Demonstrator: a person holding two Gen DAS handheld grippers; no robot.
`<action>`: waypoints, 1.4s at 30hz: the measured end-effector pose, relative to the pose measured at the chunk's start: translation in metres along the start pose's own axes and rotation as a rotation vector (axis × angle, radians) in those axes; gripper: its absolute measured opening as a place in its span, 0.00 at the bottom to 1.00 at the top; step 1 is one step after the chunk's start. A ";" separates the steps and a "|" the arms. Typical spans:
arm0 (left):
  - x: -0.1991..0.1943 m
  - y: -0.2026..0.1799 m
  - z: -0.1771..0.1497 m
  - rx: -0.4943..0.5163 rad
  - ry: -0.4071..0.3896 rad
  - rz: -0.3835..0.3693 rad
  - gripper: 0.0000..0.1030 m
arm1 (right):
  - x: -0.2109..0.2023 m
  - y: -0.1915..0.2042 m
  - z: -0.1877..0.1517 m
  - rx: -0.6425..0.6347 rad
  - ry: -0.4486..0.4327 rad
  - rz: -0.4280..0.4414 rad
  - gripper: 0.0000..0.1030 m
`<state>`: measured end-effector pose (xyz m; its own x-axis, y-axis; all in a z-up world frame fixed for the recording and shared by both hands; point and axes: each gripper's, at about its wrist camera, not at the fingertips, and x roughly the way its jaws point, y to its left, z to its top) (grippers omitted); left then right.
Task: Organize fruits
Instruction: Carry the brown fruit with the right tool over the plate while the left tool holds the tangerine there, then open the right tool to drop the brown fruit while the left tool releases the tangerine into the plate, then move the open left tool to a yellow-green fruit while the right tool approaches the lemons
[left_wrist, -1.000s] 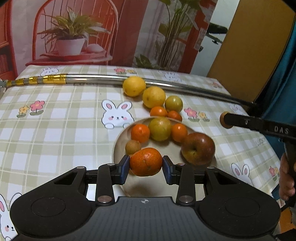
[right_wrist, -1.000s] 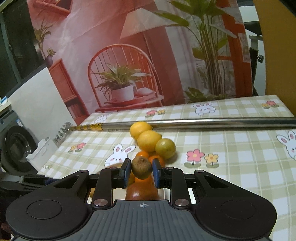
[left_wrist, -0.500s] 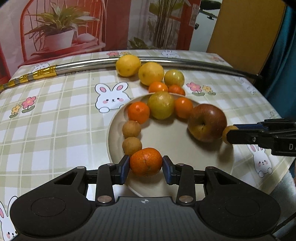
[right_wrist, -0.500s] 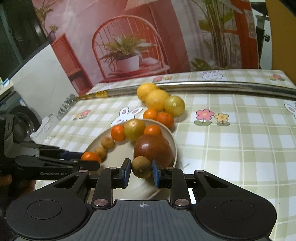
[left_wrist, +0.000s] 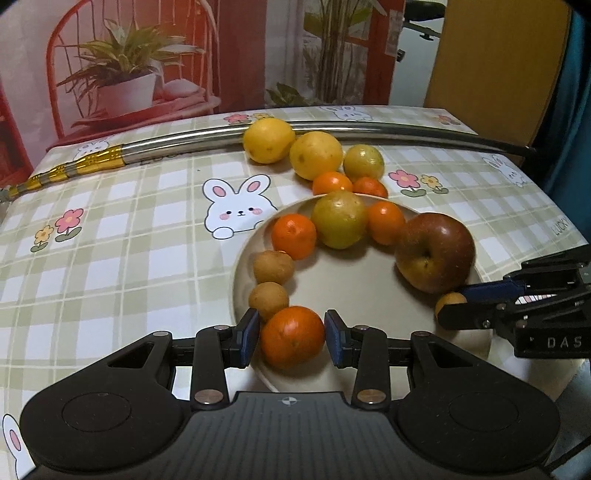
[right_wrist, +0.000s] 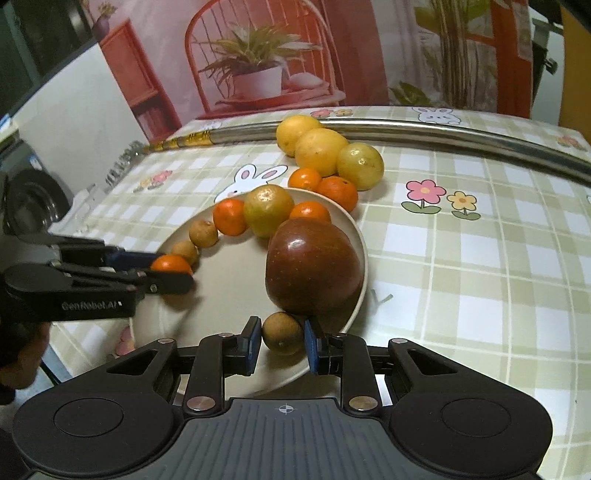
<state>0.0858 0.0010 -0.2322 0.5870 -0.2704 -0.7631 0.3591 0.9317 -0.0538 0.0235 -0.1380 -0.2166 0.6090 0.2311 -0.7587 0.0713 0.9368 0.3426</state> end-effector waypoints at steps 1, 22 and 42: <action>0.000 0.001 0.000 -0.006 -0.002 -0.005 0.40 | 0.001 0.001 0.001 -0.004 0.004 -0.002 0.22; -0.042 0.009 0.000 -0.090 -0.149 0.034 0.48 | -0.031 -0.007 0.011 0.040 -0.097 -0.007 0.37; -0.070 0.070 0.075 -0.170 -0.248 0.079 0.48 | -0.064 -0.067 0.081 0.157 -0.326 -0.166 0.38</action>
<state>0.1245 0.0670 -0.1347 0.7752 -0.2268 -0.5896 0.1908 0.9738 -0.1238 0.0434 -0.2369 -0.1462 0.7963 -0.0392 -0.6037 0.2941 0.8971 0.3297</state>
